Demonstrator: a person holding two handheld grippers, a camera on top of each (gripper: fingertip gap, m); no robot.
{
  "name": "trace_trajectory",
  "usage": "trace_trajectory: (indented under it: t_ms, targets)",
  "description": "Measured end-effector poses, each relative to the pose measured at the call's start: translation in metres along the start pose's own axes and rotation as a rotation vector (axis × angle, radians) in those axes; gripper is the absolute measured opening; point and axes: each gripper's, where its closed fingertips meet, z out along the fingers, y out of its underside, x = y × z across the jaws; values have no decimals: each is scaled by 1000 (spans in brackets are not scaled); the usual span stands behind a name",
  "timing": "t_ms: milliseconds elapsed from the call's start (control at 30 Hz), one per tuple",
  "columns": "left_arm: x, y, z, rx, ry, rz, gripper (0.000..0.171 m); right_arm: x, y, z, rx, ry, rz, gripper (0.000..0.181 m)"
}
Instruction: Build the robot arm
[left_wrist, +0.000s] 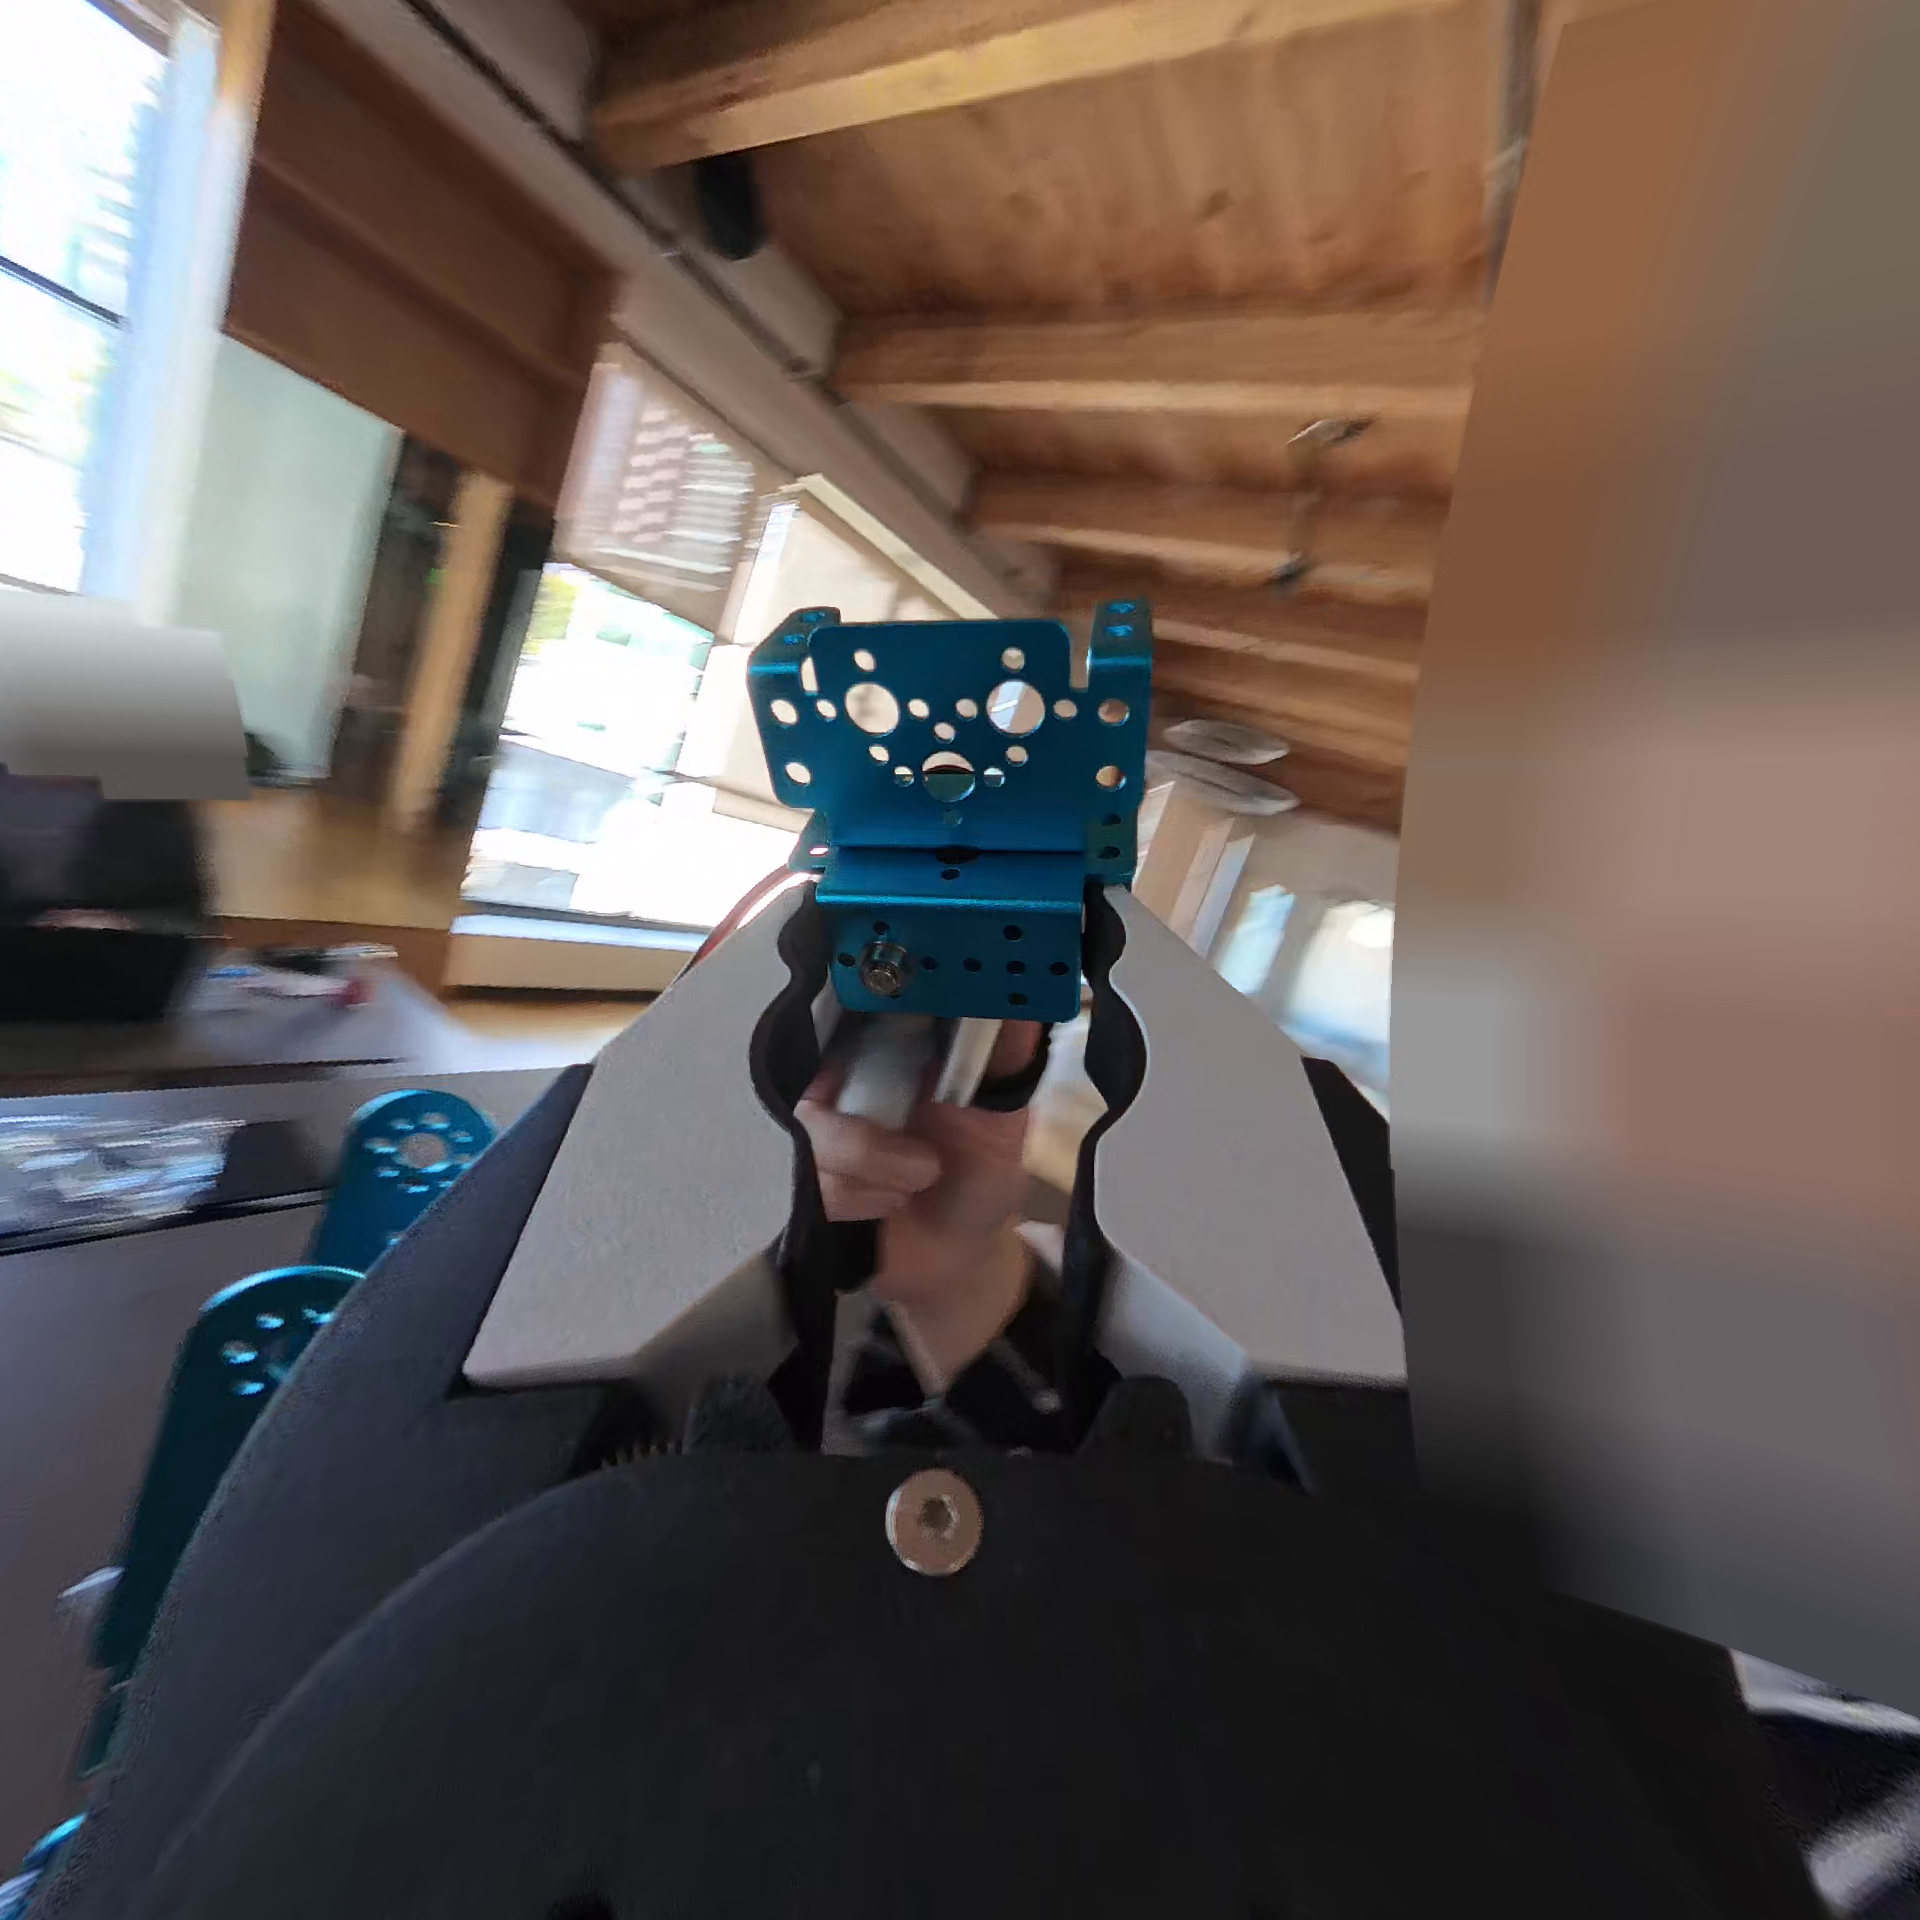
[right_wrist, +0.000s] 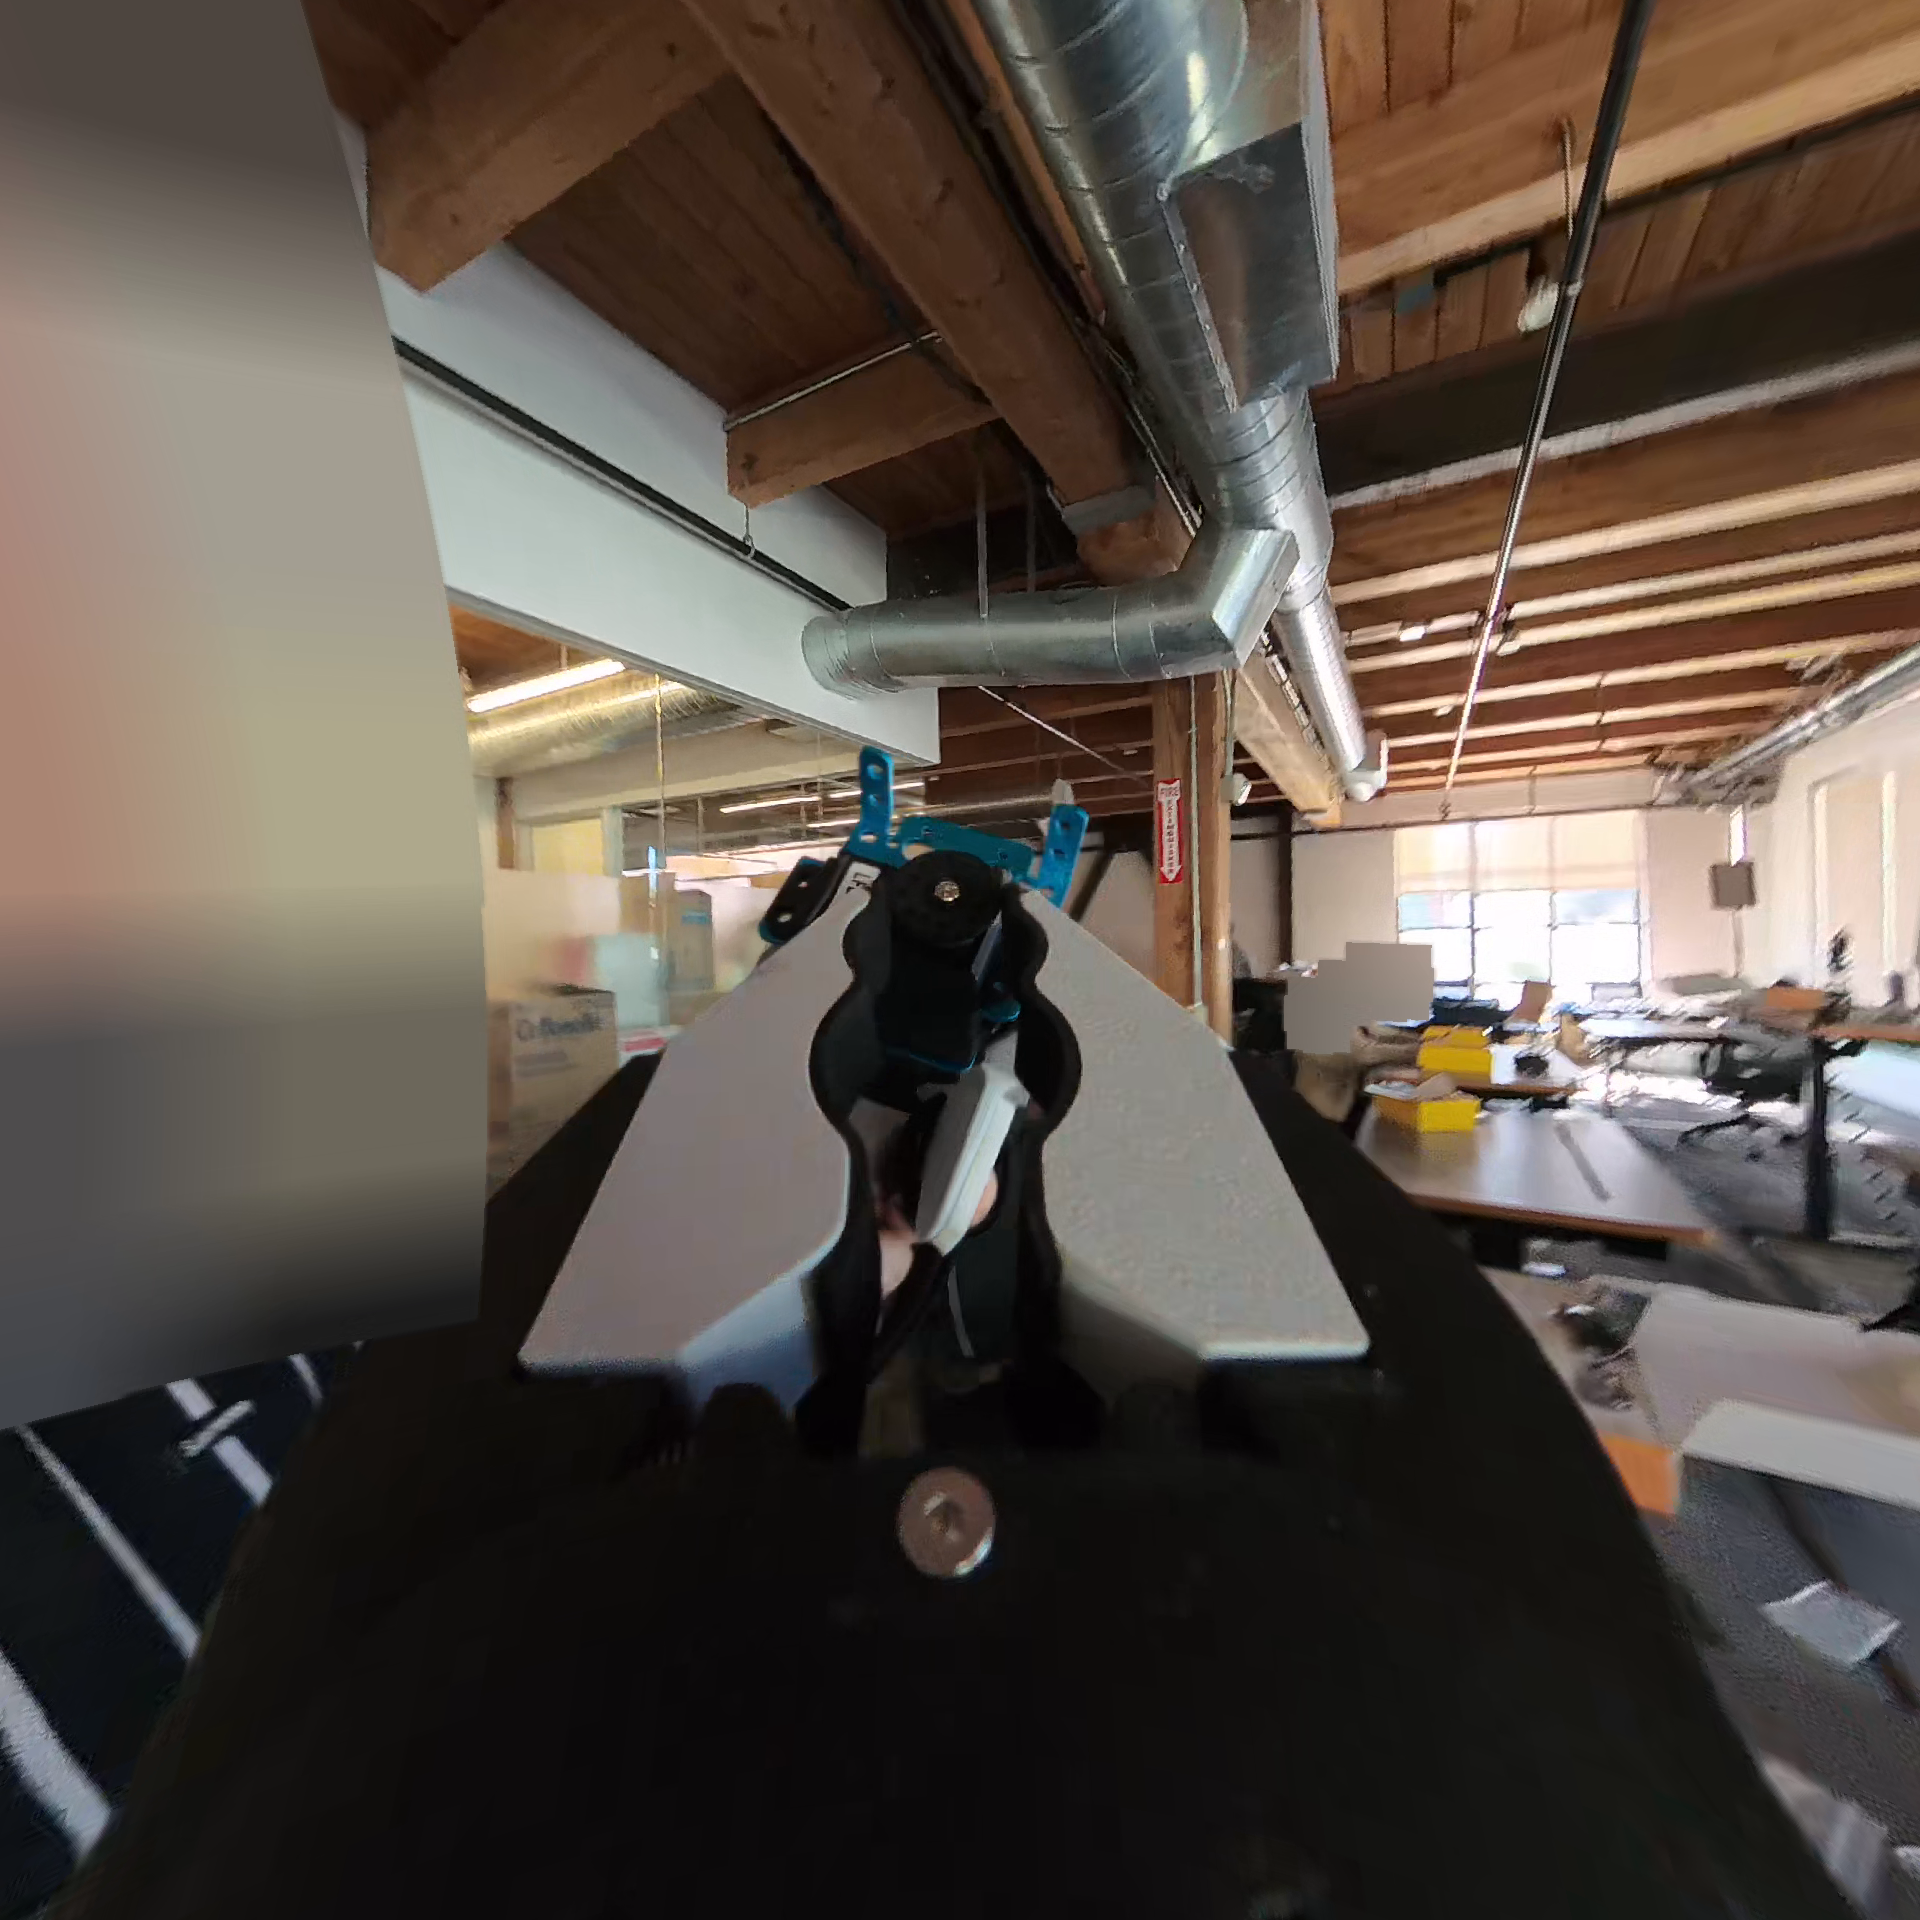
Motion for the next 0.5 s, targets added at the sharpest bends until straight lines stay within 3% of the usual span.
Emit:
trace_trajectory:
  t_ms: [267, 500]
  targets:
    - [0, 9, 4, -59, -206, 349, 48, 5, 7, -14, -71, 8, 120, 20]
    - [5, 10, 2, -50, -213, 440, 48, 0, 9, -13, -108, -2, 167, 24]
